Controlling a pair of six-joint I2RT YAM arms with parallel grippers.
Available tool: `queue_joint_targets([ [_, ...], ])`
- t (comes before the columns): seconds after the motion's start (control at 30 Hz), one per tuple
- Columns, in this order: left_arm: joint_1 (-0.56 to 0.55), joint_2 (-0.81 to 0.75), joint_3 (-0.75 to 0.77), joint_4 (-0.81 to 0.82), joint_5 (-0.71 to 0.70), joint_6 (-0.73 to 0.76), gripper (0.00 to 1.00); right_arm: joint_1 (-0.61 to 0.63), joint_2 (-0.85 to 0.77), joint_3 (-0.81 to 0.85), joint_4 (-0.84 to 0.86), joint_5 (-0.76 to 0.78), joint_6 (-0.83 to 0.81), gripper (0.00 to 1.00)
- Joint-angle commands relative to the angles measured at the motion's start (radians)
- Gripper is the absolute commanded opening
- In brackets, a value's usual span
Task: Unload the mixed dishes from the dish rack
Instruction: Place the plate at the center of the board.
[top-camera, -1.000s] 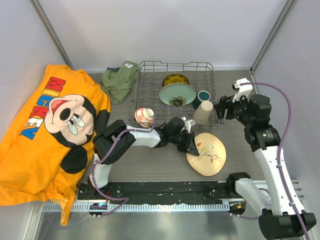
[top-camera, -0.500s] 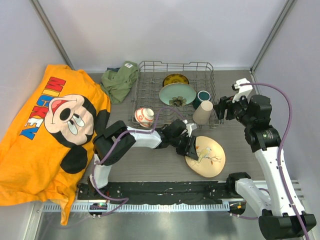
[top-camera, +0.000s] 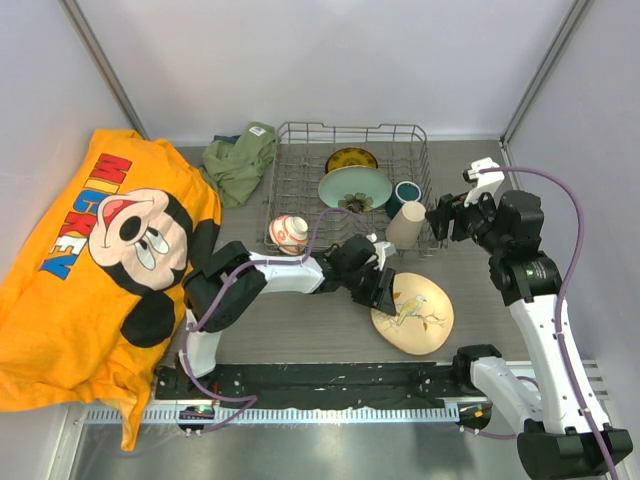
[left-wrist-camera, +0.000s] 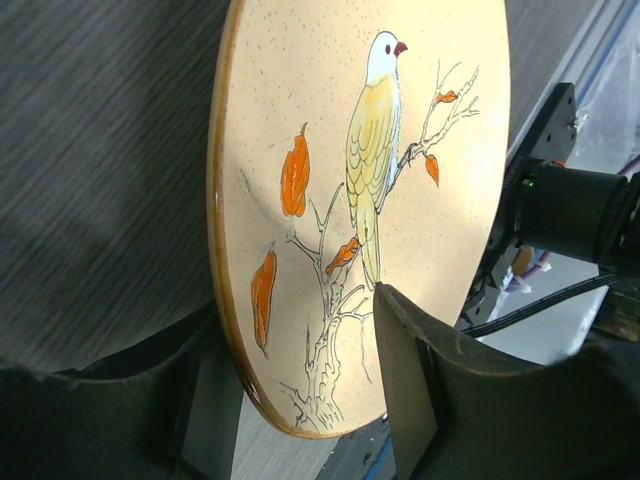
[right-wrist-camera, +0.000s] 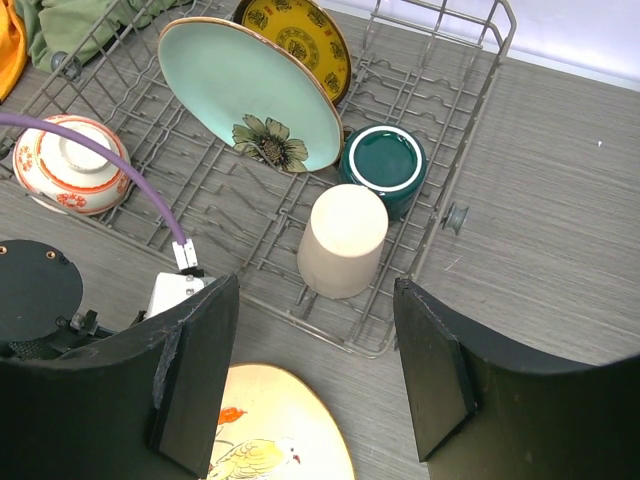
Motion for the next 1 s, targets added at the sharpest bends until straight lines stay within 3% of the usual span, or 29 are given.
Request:
queue_joint_targets([
  [0.0,-0.006,-0.056,0.046,-0.061,-0.082,0.076,0.57,-0.005,-0.021,-0.005,0.039,-0.014,-0.008,0.68],
  [0.57,0.0,-0.045,0.106,-0.176,-0.29,0.185,0.63,-0.003,-0.024,-0.014,0.016,-0.009,-0.035,0.7],
  [0.97,0.004,-0.159,0.103,-0.208,-0.458,0.323,0.67,-0.003,0.076,0.043,0.002,-0.006,-0.067,0.72],
])
